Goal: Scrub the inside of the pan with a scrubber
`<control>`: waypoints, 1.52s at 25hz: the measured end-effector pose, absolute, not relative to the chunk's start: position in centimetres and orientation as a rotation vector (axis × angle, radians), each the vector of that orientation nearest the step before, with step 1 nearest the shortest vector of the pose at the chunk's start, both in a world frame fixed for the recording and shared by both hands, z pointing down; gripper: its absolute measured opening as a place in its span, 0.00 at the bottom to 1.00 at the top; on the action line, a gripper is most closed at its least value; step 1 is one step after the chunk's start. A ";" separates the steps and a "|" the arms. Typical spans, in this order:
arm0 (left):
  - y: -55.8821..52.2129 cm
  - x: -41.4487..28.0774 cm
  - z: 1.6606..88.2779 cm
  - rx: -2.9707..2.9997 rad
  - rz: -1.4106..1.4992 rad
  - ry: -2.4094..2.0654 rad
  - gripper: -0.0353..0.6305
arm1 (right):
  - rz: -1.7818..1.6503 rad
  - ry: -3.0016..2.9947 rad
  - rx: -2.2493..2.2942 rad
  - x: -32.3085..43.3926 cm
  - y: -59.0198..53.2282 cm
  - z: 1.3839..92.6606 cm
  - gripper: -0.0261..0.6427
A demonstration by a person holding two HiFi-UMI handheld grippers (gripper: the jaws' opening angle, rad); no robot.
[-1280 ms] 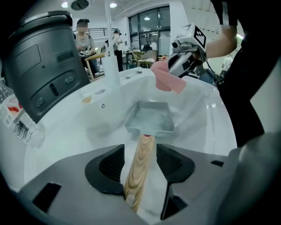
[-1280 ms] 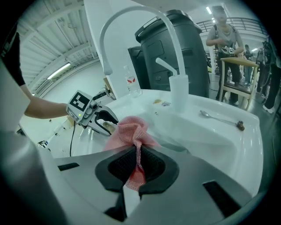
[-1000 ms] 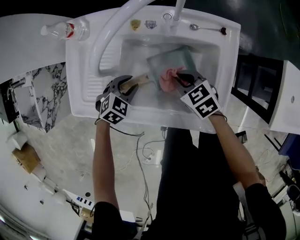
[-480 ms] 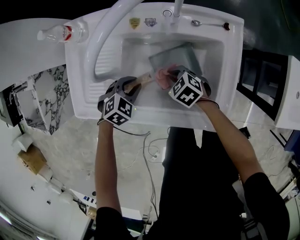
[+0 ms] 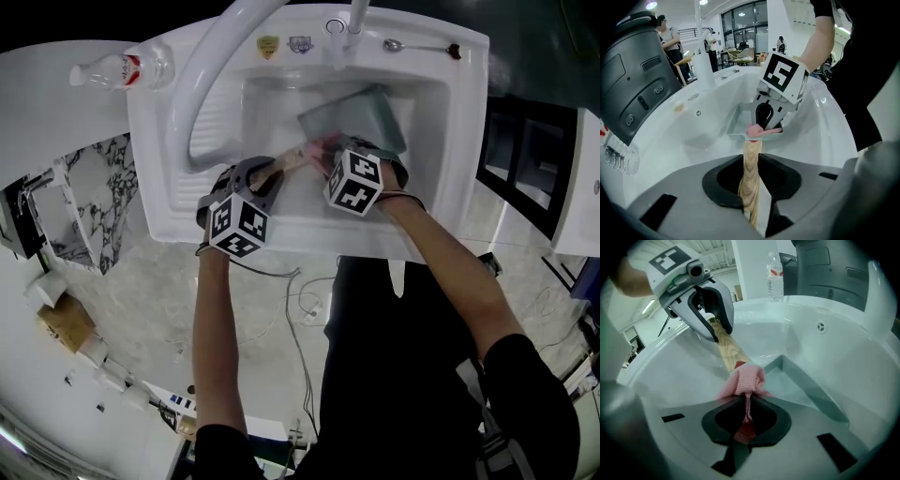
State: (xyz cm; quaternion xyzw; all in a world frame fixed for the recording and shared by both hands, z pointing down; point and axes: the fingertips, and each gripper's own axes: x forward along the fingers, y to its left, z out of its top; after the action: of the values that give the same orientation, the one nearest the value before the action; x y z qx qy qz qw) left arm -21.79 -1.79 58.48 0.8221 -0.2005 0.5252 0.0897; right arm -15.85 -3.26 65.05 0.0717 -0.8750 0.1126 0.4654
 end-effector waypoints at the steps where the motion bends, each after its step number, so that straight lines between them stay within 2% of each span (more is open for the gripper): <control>1: -1.7 -21.8 58.5 2.442 1.563 -0.596 0.23 | 0.276 -2.158 0.172 -16.2 -3.3 65.0 0.10; 12: -1.6 -22.1 58.5 2.445 1.565 -0.598 0.23 | 0.243 -2.228 0.316 -18.6 -8.3 65.0 0.10; 18: -1.6 -22.2 58.5 2.437 1.572 -0.612 0.23 | -0.081 -2.131 0.412 -18.0 -11.0 65.5 0.10; 25: -1.5 -22.2 58.5 2.453 1.577 -0.619 0.23 | -0.285 -1.868 0.454 -12.5 -13.5 67.2 0.09; 32: -1.5 -22.2 58.4 2.472 1.576 -0.622 0.23 | -0.081 -1.753 0.683 -8.0 -15.5 68.3 0.09; 38: -1.5 -21.9 58.4 2.482 1.580 -0.632 0.22 | 0.439 -1.693 0.993 -6.4 -14.6 68.3 0.08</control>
State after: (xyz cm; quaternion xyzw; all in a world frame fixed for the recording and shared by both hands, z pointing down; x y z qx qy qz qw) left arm -21.87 -1.51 58.44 0.8230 -0.2096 0.5238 0.0660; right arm -6.41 -14.61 68.25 0.4168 -0.7110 0.1843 0.5356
